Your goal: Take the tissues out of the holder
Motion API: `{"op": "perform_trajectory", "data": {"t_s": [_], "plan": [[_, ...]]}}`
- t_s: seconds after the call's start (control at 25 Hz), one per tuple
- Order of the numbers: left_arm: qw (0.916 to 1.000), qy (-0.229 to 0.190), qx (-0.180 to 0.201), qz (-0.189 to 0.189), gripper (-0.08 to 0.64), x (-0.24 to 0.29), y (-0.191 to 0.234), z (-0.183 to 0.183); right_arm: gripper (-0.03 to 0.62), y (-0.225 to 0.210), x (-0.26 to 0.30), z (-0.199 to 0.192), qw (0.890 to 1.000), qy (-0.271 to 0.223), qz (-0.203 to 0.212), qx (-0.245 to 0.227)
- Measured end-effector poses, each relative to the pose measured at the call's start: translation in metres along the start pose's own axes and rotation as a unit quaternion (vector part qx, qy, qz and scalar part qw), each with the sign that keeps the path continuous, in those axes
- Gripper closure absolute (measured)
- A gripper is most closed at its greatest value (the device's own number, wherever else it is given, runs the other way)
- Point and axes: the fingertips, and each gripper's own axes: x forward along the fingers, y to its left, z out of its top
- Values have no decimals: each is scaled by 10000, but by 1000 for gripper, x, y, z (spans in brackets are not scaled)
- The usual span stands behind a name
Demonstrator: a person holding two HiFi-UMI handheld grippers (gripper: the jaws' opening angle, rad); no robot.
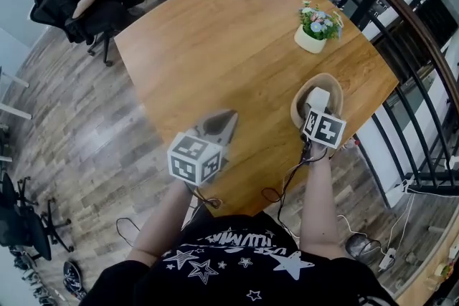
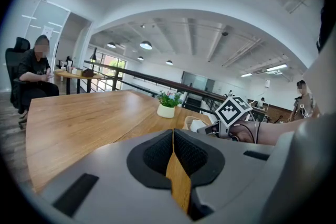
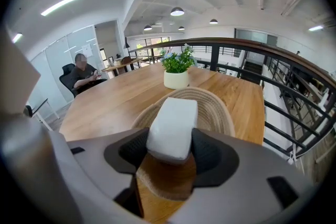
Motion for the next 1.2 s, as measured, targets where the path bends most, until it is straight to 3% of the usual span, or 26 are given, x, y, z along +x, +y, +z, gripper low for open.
{"op": "perform_trajectory", "data": {"t_s": [0.28,0.56,0.72,1.2], "plan": [[9999,-96,-84,6,543,-17,5,-1,331,-1,-27,10,9984,-527,-172,56],[9994,-114,-68,-305,543,-25,-6,1,331,7,-73,27,9903,-1386,-73,68],[9985,-117,24,-540,543,-28,-13,6,331,15,-96,27,9885,-1507,-109,-56],[9920,22,195,-1245,543,-43,-22,5,333,42,-162,4,9831,-1793,-336,147]]}}
